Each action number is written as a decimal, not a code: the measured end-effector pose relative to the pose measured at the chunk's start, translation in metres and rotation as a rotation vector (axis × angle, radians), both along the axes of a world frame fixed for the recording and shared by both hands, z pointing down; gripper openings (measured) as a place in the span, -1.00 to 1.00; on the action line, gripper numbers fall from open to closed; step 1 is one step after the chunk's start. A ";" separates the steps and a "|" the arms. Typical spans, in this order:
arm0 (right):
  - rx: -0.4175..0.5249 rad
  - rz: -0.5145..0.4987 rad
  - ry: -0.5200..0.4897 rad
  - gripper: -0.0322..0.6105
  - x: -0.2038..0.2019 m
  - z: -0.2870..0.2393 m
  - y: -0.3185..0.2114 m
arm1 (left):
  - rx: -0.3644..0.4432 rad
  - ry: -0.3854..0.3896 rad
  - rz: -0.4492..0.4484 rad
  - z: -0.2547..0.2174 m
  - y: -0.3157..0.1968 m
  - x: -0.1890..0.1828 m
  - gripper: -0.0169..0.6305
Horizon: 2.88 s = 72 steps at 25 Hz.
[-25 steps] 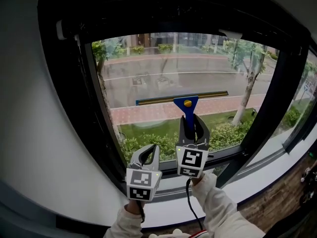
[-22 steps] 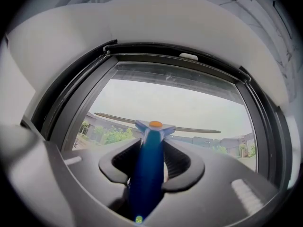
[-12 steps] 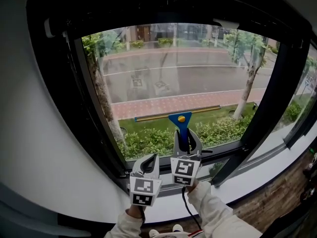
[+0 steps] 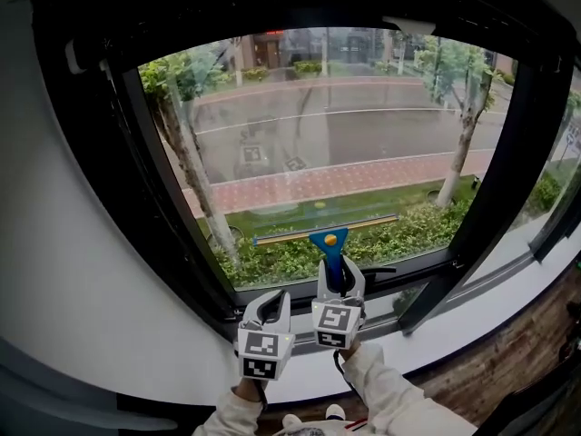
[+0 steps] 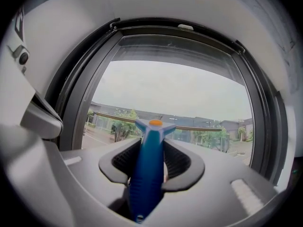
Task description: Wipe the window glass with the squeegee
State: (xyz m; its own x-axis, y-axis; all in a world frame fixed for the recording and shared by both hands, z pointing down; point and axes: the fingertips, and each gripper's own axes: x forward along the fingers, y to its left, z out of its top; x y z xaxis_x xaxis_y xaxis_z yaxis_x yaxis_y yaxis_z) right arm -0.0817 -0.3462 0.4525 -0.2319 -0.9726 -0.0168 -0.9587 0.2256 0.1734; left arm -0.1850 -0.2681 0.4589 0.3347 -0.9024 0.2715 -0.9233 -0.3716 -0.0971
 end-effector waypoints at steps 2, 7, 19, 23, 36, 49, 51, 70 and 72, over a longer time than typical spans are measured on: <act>-0.022 -0.002 0.008 -0.44 -0.001 0.012 0.001 | -0.008 -0.011 -0.002 0.007 0.000 0.000 -0.94; -0.108 -0.008 0.019 -0.44 -0.002 0.050 0.002 | -0.030 -0.026 0.010 0.022 0.001 0.005 -0.94; -0.291 -0.013 0.046 -0.44 -0.002 0.135 0.006 | -0.087 -0.046 0.019 0.049 0.003 0.006 -0.94; -0.336 -0.018 0.053 -0.44 -0.002 0.154 0.008 | -0.098 -0.047 0.017 0.054 0.005 0.006 -0.94; -0.425 -0.027 0.083 -0.44 -0.002 0.188 0.009 | -0.117 -0.049 0.002 0.060 0.008 0.005 -0.94; -0.348 -0.101 -0.021 -0.44 0.007 0.143 0.034 | -0.141 -0.056 -0.109 0.082 0.047 -0.005 -0.94; -0.304 -0.103 -0.051 -0.44 0.008 0.115 0.036 | -0.128 -0.057 -0.125 0.079 0.055 -0.011 -0.94; 0.266 -0.030 -0.171 -0.44 -0.056 -0.265 0.050 | 0.317 -0.057 -0.054 -0.153 0.077 -0.077 -0.95; 0.305 -0.033 -0.186 -0.44 -0.065 -0.304 0.052 | 0.366 -0.061 -0.046 -0.188 0.077 -0.081 -0.95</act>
State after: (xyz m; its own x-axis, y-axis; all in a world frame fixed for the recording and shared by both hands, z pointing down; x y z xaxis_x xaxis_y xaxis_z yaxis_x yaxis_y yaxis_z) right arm -0.1472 -0.2943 0.1485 -0.2289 -0.9084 -0.3498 -0.9732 0.2217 0.0611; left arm -0.2664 -0.1912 0.2711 0.2851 -0.9570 -0.0538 -0.9265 -0.2607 -0.2713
